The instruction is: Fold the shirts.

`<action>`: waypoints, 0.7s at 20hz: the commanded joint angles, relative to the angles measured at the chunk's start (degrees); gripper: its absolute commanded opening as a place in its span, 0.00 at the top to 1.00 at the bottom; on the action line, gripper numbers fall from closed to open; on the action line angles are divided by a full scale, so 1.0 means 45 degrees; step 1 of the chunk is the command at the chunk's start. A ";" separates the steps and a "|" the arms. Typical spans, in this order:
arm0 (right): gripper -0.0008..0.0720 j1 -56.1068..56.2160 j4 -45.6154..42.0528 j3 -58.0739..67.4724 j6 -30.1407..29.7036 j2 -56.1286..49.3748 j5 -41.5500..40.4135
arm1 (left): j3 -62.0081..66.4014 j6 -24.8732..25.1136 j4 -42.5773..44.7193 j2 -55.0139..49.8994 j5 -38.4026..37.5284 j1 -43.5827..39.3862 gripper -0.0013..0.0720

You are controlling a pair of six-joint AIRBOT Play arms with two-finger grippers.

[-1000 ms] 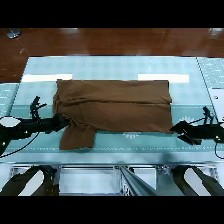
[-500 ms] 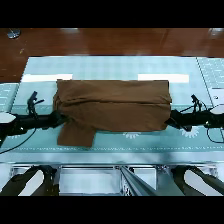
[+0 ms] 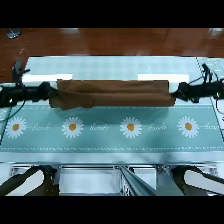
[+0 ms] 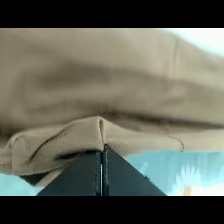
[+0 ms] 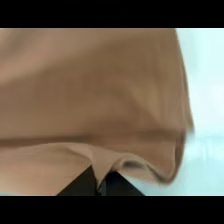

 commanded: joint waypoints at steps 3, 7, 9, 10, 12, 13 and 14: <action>0.95 0.0277 0.0505 0.3575 0.0102 -0.3240 -0.0083 | 0.4192 -0.0651 0.0019 -0.4585 -0.0112 -0.0743 0.95; 0.95 0.0709 0.0680 0.4847 0.0291 -0.4959 0.0073 | 0.5673 -0.1695 0.0019 -0.6737 -0.1826 -0.0733 0.95; 0.50 0.0641 0.0753 0.5066 0.0301 -0.5362 0.0277 | 0.5775 -0.1700 0.0024 -0.6902 -0.2181 -0.0646 0.37; 0.18 0.0432 0.0636 0.5221 0.0282 -0.5377 0.0427 | 0.5984 -0.1812 0.0126 -0.6883 -0.2433 -0.0437 0.03; 0.12 -0.0369 0.0563 0.5741 0.0223 -0.5362 0.1243 | 0.6776 -0.2759 0.0923 -0.6805 -0.3264 0.0262 0.03; 0.12 -0.0899 0.0359 0.5979 0.0277 -0.5362 0.1724 | 0.7135 -0.3162 0.1481 -0.6664 -0.3648 0.0661 0.03; 0.12 -0.1355 0.0068 0.6052 0.0384 -0.5362 0.2108 | 0.7334 -0.3541 0.2161 -0.6373 -0.3823 0.1059 0.03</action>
